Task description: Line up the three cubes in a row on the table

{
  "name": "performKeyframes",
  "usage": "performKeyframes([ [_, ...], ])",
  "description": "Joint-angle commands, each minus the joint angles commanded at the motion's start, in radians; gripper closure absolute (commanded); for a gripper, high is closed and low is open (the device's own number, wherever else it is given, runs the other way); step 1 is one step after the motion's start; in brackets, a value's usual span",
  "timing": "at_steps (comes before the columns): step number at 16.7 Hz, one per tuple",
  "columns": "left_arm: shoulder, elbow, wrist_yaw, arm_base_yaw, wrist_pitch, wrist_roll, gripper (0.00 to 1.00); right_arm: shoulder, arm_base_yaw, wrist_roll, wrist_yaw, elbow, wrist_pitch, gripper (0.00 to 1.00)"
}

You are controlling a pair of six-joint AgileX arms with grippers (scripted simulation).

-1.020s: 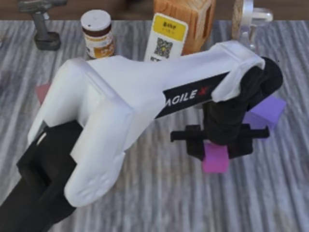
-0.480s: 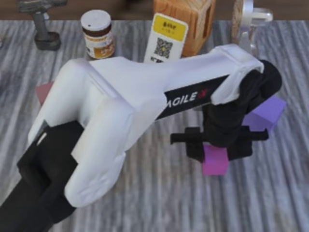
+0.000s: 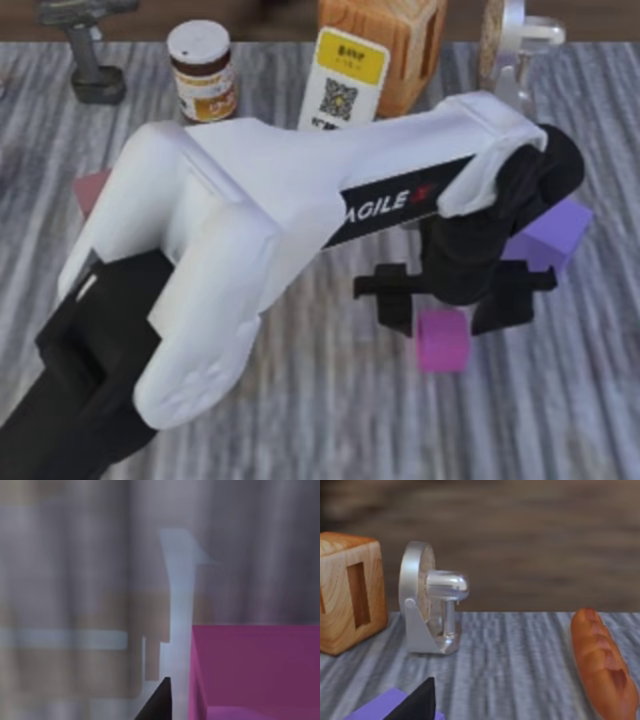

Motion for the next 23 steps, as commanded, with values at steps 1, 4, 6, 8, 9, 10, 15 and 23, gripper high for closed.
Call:
performKeyframes([
  [1, 0.0, 0.0, 0.0, 0.0, 0.0, 0.0, 0.02, 0.0, 0.0, 0.0, 0.0, 0.0, 0.0, 0.0],
  [4, 0.0, 0.0, 0.0, 0.0, 0.0, 0.0, 0.0, 0.0, 0.0, 0.0, 0.0, 0.0, 0.0, 0.0],
  [6, 0.0, 0.0, 0.0, 0.0, 0.0, 0.0, 0.0, 0.0, 0.0, 0.0, 0.0, 0.0, 0.0, 0.0],
  [8, 0.0, 0.0, 0.0, 0.0, 0.0, 0.0, 0.0, 0.0, 0.0, 0.0, 0.0, 0.0, 0.0, 0.0],
  [9, 0.0, 0.0, 0.0, 0.0, 0.0, 0.0, 0.0, 0.0, 0.0, 0.0, 0.0, 0.0, 0.0, 0.0],
  [10, 0.0, 0.0, 0.0, 0.003, 0.0, 0.0, 0.0, 0.0, 0.0, 0.0, 0.0, 0.0, 0.0, 0.0],
  [15, 0.001, 0.117, -0.001, 0.009, -0.121, -0.004, 0.0, 0.0, 0.0, 0.0, 0.0, 0.0, 0.0, 0.0],
  [23, -0.009, 0.255, 0.0, 0.013, -0.266, -0.004, 0.0, 0.0, 0.0, 0.0, 0.0, 0.0, 0.0, 0.0],
])
